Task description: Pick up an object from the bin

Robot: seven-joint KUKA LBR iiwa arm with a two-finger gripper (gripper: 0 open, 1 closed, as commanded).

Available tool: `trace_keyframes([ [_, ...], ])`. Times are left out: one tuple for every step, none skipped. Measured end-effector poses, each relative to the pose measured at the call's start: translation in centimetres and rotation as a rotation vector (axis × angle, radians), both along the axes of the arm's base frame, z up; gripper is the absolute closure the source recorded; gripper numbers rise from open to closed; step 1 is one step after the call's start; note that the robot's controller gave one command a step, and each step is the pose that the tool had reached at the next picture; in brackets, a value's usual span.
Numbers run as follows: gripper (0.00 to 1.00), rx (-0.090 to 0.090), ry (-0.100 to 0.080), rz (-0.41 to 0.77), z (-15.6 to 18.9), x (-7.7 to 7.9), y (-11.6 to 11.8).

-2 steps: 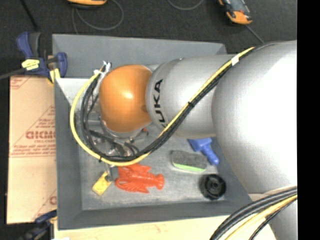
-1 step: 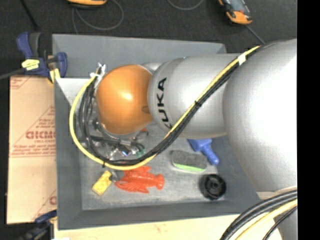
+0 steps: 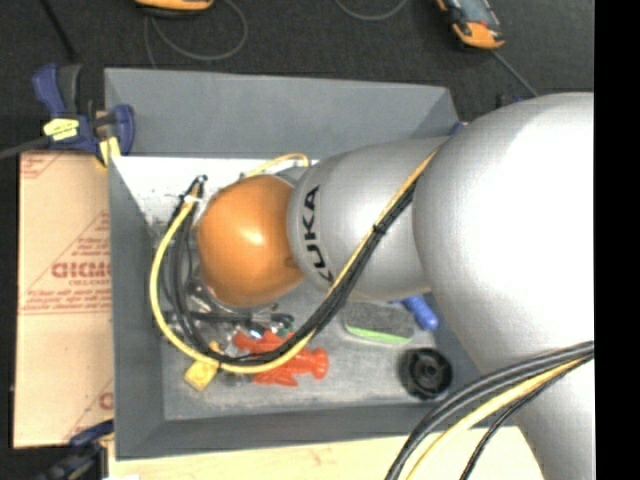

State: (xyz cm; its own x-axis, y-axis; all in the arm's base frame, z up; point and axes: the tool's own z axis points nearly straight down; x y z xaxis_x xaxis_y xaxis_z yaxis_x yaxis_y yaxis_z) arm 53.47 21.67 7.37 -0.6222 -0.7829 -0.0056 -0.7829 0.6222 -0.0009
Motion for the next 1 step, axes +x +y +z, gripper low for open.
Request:
trace_keyframes([
  [1.00, -0.001, 0.000, 0.326, -0.30, 0.33, 0.52],
])
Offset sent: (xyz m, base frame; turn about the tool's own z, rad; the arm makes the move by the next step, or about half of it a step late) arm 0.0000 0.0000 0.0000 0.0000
